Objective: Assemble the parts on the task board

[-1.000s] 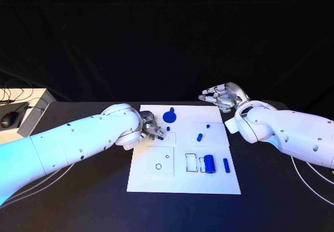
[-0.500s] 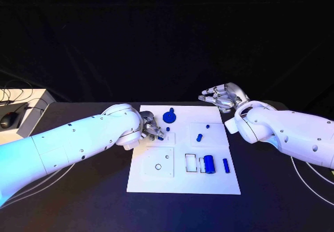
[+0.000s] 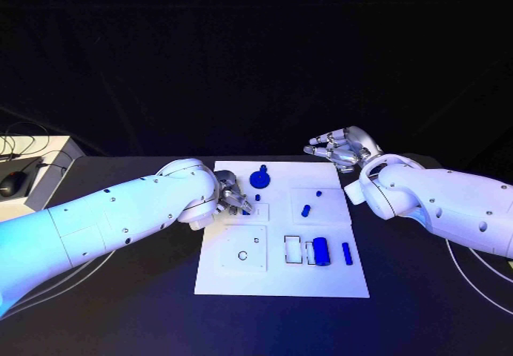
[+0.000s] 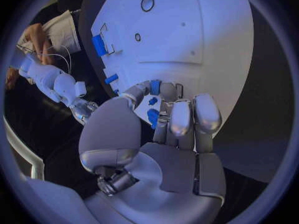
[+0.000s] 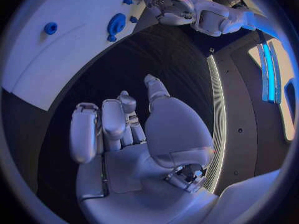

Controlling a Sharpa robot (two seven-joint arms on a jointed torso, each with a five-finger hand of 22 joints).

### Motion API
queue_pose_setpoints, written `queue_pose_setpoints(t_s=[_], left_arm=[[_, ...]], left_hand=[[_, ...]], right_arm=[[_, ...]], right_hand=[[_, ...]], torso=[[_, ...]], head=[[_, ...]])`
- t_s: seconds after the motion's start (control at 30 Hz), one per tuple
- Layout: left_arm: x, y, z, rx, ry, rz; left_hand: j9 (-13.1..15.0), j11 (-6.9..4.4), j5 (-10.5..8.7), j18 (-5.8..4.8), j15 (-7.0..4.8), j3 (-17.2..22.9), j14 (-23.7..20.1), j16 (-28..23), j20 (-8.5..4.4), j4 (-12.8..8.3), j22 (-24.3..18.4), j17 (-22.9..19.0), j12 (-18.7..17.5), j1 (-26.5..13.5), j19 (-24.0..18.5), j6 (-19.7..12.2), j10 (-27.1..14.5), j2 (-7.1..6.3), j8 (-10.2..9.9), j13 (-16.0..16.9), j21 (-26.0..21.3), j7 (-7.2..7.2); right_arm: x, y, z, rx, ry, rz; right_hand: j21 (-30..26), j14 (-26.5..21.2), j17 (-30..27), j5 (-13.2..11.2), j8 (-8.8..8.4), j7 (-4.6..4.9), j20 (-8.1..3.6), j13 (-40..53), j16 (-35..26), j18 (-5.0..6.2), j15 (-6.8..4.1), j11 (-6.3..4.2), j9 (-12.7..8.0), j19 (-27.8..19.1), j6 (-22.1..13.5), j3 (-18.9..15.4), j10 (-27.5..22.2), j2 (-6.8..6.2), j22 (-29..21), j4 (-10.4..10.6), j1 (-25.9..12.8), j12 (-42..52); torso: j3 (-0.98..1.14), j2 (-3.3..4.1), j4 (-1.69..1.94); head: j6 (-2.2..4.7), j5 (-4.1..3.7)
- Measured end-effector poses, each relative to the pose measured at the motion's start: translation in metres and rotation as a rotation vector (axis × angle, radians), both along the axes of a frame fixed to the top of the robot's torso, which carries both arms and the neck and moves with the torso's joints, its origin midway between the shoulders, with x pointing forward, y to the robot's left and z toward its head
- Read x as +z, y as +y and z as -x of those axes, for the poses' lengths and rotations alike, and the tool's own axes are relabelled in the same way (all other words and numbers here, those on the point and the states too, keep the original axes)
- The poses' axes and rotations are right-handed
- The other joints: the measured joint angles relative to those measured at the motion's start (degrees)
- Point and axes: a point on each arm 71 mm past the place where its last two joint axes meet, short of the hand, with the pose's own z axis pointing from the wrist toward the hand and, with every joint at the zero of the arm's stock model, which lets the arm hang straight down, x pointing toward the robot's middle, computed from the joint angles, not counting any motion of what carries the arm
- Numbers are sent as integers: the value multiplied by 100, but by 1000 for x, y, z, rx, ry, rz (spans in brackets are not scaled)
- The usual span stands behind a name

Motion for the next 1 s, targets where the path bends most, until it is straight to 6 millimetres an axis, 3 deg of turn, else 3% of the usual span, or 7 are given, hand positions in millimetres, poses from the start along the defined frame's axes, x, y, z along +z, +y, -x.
queue_pose_setpoints(t_s=[0.07, 0.13, 0.17, 0.3, 0.37, 1.0], left_arm=[[-1, -1, 0, -1, 2, -1], [-1, -2, 1, -4, 4, -1], [-2, -3, 1, -6, 6, -1], [-3, -4, 1, -6, 8, 0], [-3, -4, 1, -5, 8, 0], [-3, -4, -1, 4, 8, 8]], left_hand=[[0, -20, -8, -1, -18, -68, -19, 0, 0, 42, 8, 0, 11, 4, 0, 51, 23, 4, 0, -22, 0, -29], [906, -60, -24, -3, -18, -88, -20, 0, 0, 51, 14, -2, 11, 4, 0, 173, 89, 4, 30, -26, 0, -121], [1056, -111, -38, 1, -31, -128, -32, 0, 0, 91, 17, -8, 11, 4, 0, 419, 151, 4, 38, -42, 0, -315], [1087, -112, -56, 2, -31, -175, -32, 0, -12, 139, 26, -20, 11, -18, 12, 430, 152, 27, 15, -56, 0, -335], [1087, -194, -59, 1, -58, -180, -62, -1, -21, 165, 34, -23, 11, -18, 21, 509, 237, 27, 10, -63, -5, -416], [1120, -195, -93, 2, -36, -147, -39, -1, -20, 193, 55, -76, 41, -18, 20, 515, 258, 27, 14, -76, -46, -425]], right_arm=[[0, 0, 0, 0, 0, 0], [0, 0, 0, 0, 0, 0], [0, 0, 0, 0, 0, 0], [0, 0, 0, 0, 0, 0], [0, 0, 0, 0, 0, 0], [0, 0, 0, 1, 0, 0]], right_hand=[[0, 0, 0, 0, 0, 0, 0, 0, 0, 0, 0, 0, 0, 0, 0, 0, 0, 0, 0, 0, 0, 0], [0, 0, 0, 0, 0, -1, 0, 0, 0, 0, 0, 0, 0, 0, -1, 0, 0, 0, 0, 0, 0, 0], [0, 0, 0, 0, 0, -1, 0, 0, 0, 0, 0, 0, 0, 0, -1, 0, 0, 0, 0, 0, 0, 0], [0, 0, 0, 0, 0, -9, 0, 0, 0, 0, 0, 0, 0, 0, -8, 0, 0, 0, 0, 0, 0, 0], [0, 0, 0, 0, 0, -9, 0, 0, 0, 0, 0, 0, 0, 0, -8, 0, 0, 0, -1, 0, 0, 0], [0, 0, 0, 0, 0, -15, 0, 0, 0, 0, 0, 0, 0, 0, -4, 0, 0, 0, -2, 0, 0, 0]], torso=[[-2, 0, 0], [-2, 1, 0], [-2, 1, 0], [-2, 1, -1], [-3, 1, -1], [2, 1, -3]], head=[[-2, -2], [-6, -4], [-8, -5], [-9, -13], [-9, -17], [-1, -24]])
